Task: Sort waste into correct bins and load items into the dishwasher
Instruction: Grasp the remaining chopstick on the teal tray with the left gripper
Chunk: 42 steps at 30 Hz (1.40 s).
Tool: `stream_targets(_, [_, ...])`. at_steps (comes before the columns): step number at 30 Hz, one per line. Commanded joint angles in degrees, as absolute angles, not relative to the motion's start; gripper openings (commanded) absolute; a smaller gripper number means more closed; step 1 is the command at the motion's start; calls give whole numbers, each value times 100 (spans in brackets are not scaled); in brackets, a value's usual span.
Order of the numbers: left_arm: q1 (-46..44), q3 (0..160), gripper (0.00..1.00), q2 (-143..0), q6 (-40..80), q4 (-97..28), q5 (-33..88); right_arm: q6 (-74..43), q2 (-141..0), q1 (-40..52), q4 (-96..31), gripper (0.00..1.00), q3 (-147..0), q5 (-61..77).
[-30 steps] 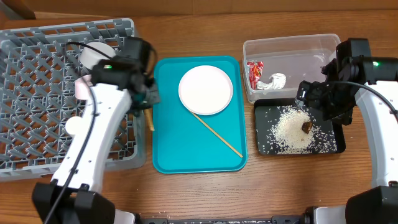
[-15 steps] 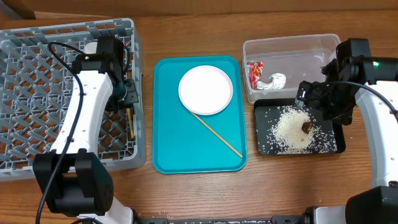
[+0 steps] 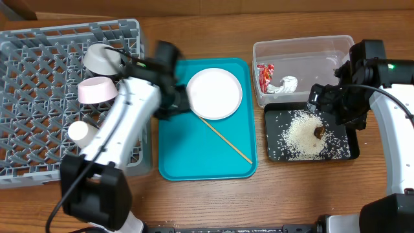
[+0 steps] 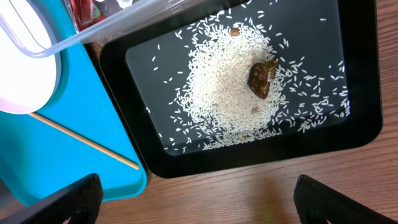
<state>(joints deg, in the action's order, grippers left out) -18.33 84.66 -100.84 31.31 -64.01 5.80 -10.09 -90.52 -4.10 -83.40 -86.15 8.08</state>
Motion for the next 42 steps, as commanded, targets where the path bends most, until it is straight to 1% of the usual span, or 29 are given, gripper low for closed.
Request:
stream_targets(1, [-2707, 7846, 46, -9974, 4392, -5780, 290, -1028, -8958, -425, -8311, 100, -8744, 777])
stream_targets(5, [-3389, 7323, 45, -10014, 5048, -4987, -25, -1028, -8958, -425, -8326, 100, -8744, 777])
stream_targets(7, [-3656, 7135, 45, -10049, 5162, -4674, -139, -1028, -8958, -425, -8324, 100, -8744, 777])
stream_targets(9, [-3852, 7011, 53, -10123, 5258, -4410, -248, -1028, -8958, -425, -8324, 100, -8744, 777])
stream_targets(11, [-3997, 6947, 53, -10278, 5380, -4222, -303, -1031, -8958, -425, -8324, 100, -8744, 779])
stream_targets(19, [-4156, 6947, 54, -11148, 5900, -4121, -56, -1031, -8958, -425, -8329, 100, -8744, 777])
stream_targets(23, [-4156, 6947, 52, -11308, 5892, -4156, -60, -1028, -8958, -425, -8329, 100, -8744, 777])
stream_targets(24, [-4156, 6947, 45, -11314, 5881, -4178, -58, -1028, -8958, -425, -8329, 100, -8744, 777])
stream_targets(25, [-4156, 6947, 33, -11314, 5870, -4213, -56, -1028, -8958, -425, -8329, 100, -8744, 777])
stream_targets(26, [-4152, 6947, 25, -11314, 5872, -4281, -56, -1028, -8958, -425, -8331, 100, -8744, 777])
stream_targets(28, [-4141, 6947, 13, -11312, 5876, -4381, -36, -1028, -8958, -425, -8329, 100, -8744, 777])
stream_targets(30, [-4108, 6947, 4, -11312, 5887, -4497, -38, -1028, -8958, -425, -8329, 100, -8744, 777])
stream_targets(37, [-3723, 6954, 4, -11034, 5896, -4963, 12, -1028, -8958, -425, -8333, 100, -8744, 777])
stream_targets(40, [-3516, 6954, 4, -10643, 5885, -5083, -187, -1028, -8958, -425, -8331, 100, -8744, 777])
stream_targets(42, [-3326, 6958, 4, -10156, 5658, -5196, -412, -1028, -8958, -425, -8331, 100, -8744, 777])
